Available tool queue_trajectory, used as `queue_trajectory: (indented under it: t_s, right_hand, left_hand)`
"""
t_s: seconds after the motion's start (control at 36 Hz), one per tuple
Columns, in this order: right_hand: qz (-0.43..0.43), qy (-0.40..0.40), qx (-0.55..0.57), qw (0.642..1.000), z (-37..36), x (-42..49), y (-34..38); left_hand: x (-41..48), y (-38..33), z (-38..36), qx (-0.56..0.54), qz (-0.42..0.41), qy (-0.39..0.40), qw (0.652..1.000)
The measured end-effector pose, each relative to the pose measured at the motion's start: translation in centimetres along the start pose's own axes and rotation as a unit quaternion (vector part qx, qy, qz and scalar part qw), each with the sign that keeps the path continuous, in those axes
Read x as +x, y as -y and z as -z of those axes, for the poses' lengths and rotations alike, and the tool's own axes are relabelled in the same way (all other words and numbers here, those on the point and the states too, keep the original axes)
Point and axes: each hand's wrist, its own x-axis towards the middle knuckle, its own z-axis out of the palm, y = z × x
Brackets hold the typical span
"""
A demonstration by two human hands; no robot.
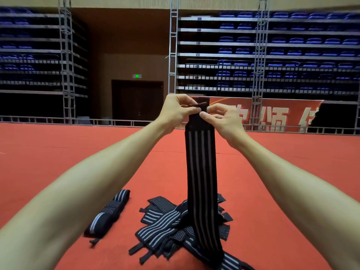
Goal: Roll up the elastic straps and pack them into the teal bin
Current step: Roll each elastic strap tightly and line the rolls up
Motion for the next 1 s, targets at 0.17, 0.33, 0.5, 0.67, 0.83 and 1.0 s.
queue_trajectory:
  t_s: [0.17,0.33,0.5,0.67,0.83,1.0]
  right_hand:
    - [-0.012,-0.037,0.032,0.999,-0.1,0.6,0.7]
    - [-0.067,-0.063,0.128,0.987,-0.4,0.7,0.3]
    - [-0.118,-0.091,0.211,0.966,-0.7,1.1,0.9]
    - [-0.12,-0.094,0.198,0.968,-1.1,1.3,1.4]
    - [-0.098,-0.103,0.142,0.98,-1.0,1.3,1.0]
    - [-0.087,-0.13,0.138,0.978,-1.2,1.3,1.0]
  left_hand:
    - [-0.1,-0.3,-0.1,-0.017,-0.001,0.008,1.0]
    - [-0.3,-0.3,0.3,-0.057,0.012,0.028,0.998]
    - [-0.1,-0.7,0.5,-0.01,-0.003,0.002,1.0]
    - [0.2,-0.8,0.5,-0.011,-0.008,-0.009,1.0]
    - [-0.1,-0.6,0.5,0.01,-0.017,0.0,1.0]
    - [-0.2,-0.9,0.4,-0.004,-0.01,-0.018,1.0]
